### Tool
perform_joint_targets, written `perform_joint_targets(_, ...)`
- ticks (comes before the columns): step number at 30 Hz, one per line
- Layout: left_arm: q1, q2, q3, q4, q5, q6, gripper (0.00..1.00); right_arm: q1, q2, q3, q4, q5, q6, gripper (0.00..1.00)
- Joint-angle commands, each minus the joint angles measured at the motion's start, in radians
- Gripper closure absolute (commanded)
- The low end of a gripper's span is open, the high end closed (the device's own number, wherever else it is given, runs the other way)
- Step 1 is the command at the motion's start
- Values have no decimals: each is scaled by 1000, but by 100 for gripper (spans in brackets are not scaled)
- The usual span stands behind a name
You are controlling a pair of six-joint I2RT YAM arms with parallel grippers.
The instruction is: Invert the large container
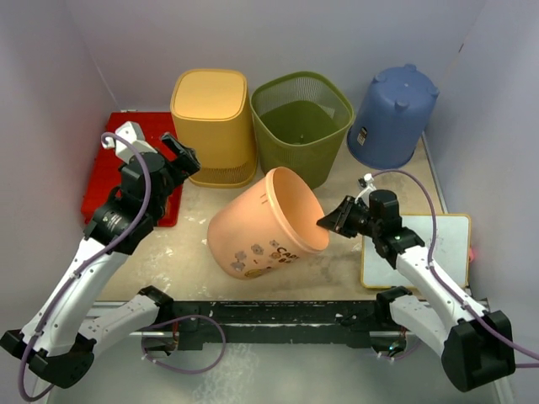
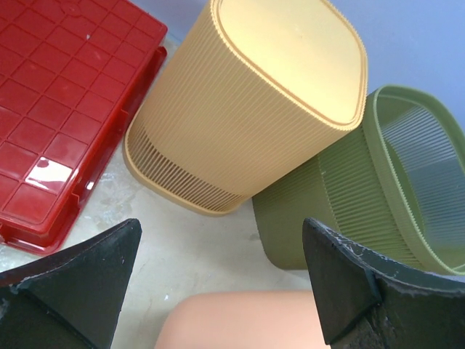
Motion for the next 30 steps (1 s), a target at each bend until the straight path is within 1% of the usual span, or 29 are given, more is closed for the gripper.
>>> perform_joint_targets(1,2,9,-49,69,29,0,11,9,36,70,-49,119,-39,69)
perform_joint_targets(4,2,18,-99,74,64,-4,11,9,41,149,-140,169,-123,45)
perform_joint_targets(5,2,23,-114,74,86,-4,11,9,39,174,-172,186,-153,39)
perform_joint_targets(7,2,28,-145,77,129,-10,11,9,38,243,-243,233,-212,31)
perform_joint_targets(8,2,27,-163,85,151,-14,11,9,38,277,-281,255,-238,29)
perform_joint_targets(12,2,19,-231,115,226,-43,11,9,33,408,-415,386,-322,26)
perform_joint_targets(14,2,18,-261,135,266,-54,11,10,23,456,-466,411,-341,26)
perform_joint_targets(16,2,20,-292,168,330,-59,11,9,13,491,-477,444,-377,25)
perform_joint_targets(18,2,18,-323,206,411,-60,11,10,-2,517,-470,434,-426,23)
perform_joint_targets(19,2,18,-339,222,445,-61,11,9,-11,531,-469,397,-450,22)
perform_joint_targets(21,2,9,-374,254,517,-60,11,9,-29,542,-463,304,-427,21)
perform_joint_targets(24,1,-7,-414,307,601,-65,11,10,-42,543,-438,137,-335,19)
perform_joint_targets(25,2,-6,-422,322,628,-68,11,10,-41,535,-433,102,-287,19)
perform_joint_targets(28,2,17,-435,374,693,-70,11,9,-25,490,-422,58,-179,20)
perform_joint_targets(30,2,36,-443,412,727,-69,11,9,-19,459,-406,42,-126,22)
